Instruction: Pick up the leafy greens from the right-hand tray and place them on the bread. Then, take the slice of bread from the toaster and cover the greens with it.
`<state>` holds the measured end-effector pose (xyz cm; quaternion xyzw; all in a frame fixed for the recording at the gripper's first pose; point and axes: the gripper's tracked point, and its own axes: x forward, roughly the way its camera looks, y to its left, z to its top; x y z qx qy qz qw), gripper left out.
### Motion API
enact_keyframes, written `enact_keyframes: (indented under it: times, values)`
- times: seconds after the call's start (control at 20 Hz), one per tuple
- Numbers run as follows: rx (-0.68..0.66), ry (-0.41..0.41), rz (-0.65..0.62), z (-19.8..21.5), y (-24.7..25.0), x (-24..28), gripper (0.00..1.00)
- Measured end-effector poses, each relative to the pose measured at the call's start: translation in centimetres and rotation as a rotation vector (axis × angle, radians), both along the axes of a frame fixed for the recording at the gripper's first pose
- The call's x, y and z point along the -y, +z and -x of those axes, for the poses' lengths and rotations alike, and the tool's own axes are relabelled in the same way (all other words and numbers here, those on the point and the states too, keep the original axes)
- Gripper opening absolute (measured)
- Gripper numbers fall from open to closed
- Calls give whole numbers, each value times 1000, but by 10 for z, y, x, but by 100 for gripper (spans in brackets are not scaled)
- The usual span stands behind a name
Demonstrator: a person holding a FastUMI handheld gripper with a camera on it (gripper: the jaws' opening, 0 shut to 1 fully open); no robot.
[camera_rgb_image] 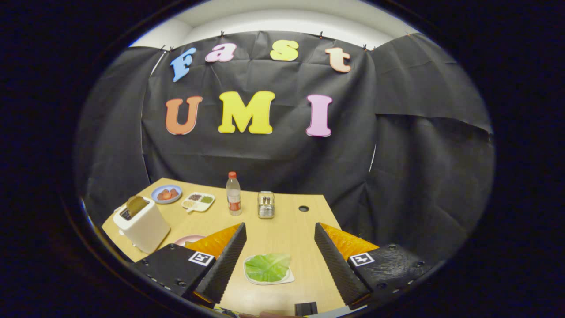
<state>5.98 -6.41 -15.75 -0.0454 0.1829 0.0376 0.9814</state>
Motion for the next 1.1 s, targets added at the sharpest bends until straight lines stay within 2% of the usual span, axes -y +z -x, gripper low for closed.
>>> enact_keyframes:
  times: [0.35, 0.65, 1.0, 1.1]
  values:
    - [-246, 38, 37, -38, -112, 29, 95]
    - [-496, 62, 4, -63, -201, 33, 95]
    - [-658, 80, -41, -102, -255, 21, 90]
    - [-693, 70, -51, -109, -265, 18, 82]
